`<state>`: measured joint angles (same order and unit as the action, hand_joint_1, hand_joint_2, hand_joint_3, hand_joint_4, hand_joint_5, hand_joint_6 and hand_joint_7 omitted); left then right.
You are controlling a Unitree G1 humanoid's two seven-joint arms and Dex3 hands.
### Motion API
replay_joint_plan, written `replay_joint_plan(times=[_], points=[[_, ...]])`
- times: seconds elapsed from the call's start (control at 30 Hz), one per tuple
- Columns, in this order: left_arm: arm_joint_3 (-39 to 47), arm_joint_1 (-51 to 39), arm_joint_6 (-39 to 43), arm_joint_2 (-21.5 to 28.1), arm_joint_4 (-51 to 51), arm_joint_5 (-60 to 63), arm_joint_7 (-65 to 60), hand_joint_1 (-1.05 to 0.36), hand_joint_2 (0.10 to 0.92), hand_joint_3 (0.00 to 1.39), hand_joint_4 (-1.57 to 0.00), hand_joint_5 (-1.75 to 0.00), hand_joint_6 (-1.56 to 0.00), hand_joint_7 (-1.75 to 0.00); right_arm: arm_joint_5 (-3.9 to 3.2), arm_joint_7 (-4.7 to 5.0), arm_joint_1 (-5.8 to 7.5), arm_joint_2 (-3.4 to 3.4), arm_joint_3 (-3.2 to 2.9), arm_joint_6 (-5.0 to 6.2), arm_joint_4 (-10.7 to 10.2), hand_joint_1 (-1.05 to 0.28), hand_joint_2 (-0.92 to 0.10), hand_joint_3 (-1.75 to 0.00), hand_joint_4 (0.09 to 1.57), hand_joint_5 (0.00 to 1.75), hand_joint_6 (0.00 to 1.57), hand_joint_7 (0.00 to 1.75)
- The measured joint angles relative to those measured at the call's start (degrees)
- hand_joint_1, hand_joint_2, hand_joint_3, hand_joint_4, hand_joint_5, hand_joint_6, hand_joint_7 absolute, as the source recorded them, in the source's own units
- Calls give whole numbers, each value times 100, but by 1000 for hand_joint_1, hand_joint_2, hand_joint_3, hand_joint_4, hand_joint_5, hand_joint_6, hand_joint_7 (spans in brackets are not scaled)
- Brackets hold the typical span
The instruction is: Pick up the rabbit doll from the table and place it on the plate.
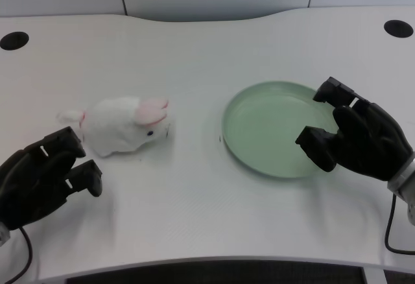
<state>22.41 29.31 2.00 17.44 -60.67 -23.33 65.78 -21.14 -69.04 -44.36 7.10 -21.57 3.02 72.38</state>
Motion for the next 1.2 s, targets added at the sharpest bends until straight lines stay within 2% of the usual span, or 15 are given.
replay_joint_plan(times=[0.03, 0.1, 0.27, 0.3, 0.43, 0.5, 0.57, 0.6, 0.67, 0.7, 0.8, 0.93, 0.97, 1.1, 1.2], points=[[6, -68, 15, -76, 261, -25, -122, -530, 921, 67, -546, -1562, -674, -1006, 0, -10, 1, 6, -2, 0, 2, -530, -921, -58, 1030, 1746, 787, 1746], [-10, -277, 109, -251, 958, -78, -413, -518, 921, 78, -545, -1460, -702, -880, 0, -14, 4, 19, -5, 4, 4, -531, -920, -59, 1030, 1746, 787, 1746], [-302, -806, 788, -435, 2897, 38, -937, -447, 921, 75, -561, -1214, -761, -682, 0, -3, 14, 36, -9, 17, 4, -538, -919, -57, 1034, 1746, 786, 1746], [-349, -822, 964, -432, 3130, 55, -971, -468, 920, 41, -604, -1096, -809, -590, -1, 1, 16, 39, -10, 22, 3, -535, -920, -60, 1035, 1746, 787, 1746], [-446, -777, 1803, -396, 3412, 63, -1020, -470, 921, 12, -690, -913, -908, -380, -5, 1, 18, 37, -17, 37, 3, -533, -921, -68, 1033, 1746, 767, 1746], [-490, -671, 2119, -372, 3405, 76, -1025, -483, 911, 3, -733, -749, -984, -191, -6, 1, 19, 36, -22, 37, 3, -541, -920, -66, 1033, 1746, 765, 1746], [-555, -561, 2334, -320, 3405, 110, -1050, -491, 909, 1, -742, -649, -998, -102, -6, 0, 19, 33, -21, 39, 3, -542, -921, -66, 1033, 1746, 766, 1746], [-577, -524, 2450, -303, 3405, 154, -1115, -494, 908, 0, -745, -540, -978, -61, -6, -1, 19, 33, -21, 46, 3, -537, -921, -69, 1034, 1746, 765, 1746], [-627, -455, 2734, -262, 3406, 289, -1239, -497, 907, 0, -758, -439, -963, -27, -6, -5, 19, 33, -22, 47, 3, -533, -921, -73, 1034, 1746, 764, 1746], [-651, -416, 2930, -243, 3404, 411, -1343, -536, 912, 1, -712, -303, -867, -11, -6, -5, 19, 33, -22, 48, 3, -539, -918, -72, 1034, 1746, 767, 1746], [-713, -285, 3606, -134, 3339, 862, -1716, -584, 919, 21, -647, -133, -725, -2, -5, -1, 20, 35, -22, 56, 3, -542, -920, -70, 1034, 1746, 773, 1746], [-859, -64, 4491, 43, 2966, 1365, -2122, -602, 921, 40, -611, -81, -664, -1, -4, 2, 21, 34, -21, 105, 3, -543, -921, -72, 1033, 1746, 777, 1746], [-890, -19, 4683, 81, 2829, 1604, -2328, -646, 921, 36, -511, -39, -551, 0, -4, 3, 24, 38, -21, 105, 3, -542, -920, -71, 1033, 1746, 777, 1746], [-1179, 468, 5345, 442, 1971, 3537, -3849, -744, 921, 39, -394, -3, -425, 0, -4, 3, 24, 28, -20, 105, 3, -536, -920, -70, 1033, 1746, 779, 1746], [-1643, 989, 5358, 700, 1165, 4743, -5227, -789, 921, 51, -354, 0, -378, 0, -6, 4, 24, 21, -20, 99, 3, -534, -919, -66, 1032, 1746, 775, 1746]])
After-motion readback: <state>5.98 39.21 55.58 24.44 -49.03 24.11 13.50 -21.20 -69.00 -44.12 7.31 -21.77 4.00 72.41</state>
